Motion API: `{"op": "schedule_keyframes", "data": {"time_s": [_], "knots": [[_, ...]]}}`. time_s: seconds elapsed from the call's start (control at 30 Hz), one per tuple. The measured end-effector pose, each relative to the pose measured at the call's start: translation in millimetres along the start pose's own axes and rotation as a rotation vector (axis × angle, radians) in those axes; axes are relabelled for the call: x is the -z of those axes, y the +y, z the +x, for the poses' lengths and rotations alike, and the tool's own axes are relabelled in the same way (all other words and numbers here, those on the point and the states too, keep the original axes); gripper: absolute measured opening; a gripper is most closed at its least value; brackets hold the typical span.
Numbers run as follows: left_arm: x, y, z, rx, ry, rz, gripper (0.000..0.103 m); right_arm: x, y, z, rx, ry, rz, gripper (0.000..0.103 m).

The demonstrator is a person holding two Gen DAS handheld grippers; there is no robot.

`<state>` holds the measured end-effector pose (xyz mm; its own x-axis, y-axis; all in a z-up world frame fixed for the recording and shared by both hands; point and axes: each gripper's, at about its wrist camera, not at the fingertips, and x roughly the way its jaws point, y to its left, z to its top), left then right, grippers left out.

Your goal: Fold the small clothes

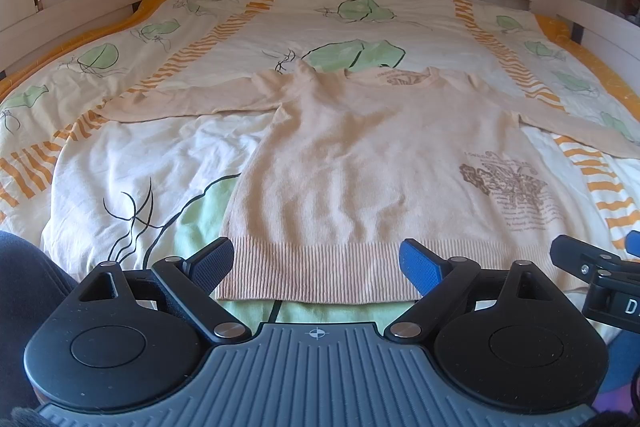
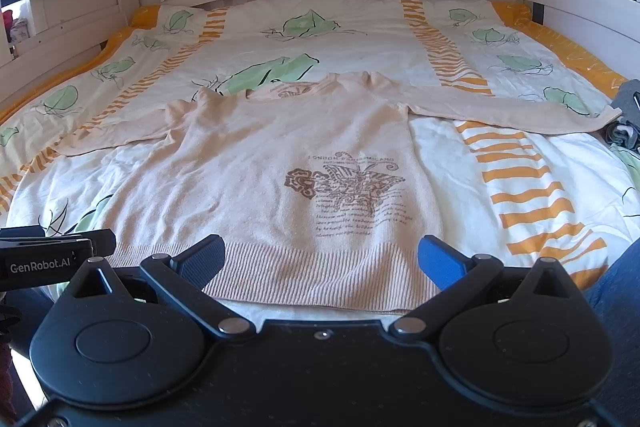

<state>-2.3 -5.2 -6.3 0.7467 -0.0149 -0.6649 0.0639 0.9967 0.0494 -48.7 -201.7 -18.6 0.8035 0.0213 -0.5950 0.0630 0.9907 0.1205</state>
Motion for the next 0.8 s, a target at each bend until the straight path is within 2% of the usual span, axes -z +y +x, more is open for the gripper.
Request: {"op": "schedule_keyframes", "data": {"time_s": [0.8], "knots": [[2.8, 1.9, 3.8, 0.000, 0.015, 0.008, 0.090, -0.3, 1.3, 3.0, -0.016, 0.015, 0.009, 0.102]]}}
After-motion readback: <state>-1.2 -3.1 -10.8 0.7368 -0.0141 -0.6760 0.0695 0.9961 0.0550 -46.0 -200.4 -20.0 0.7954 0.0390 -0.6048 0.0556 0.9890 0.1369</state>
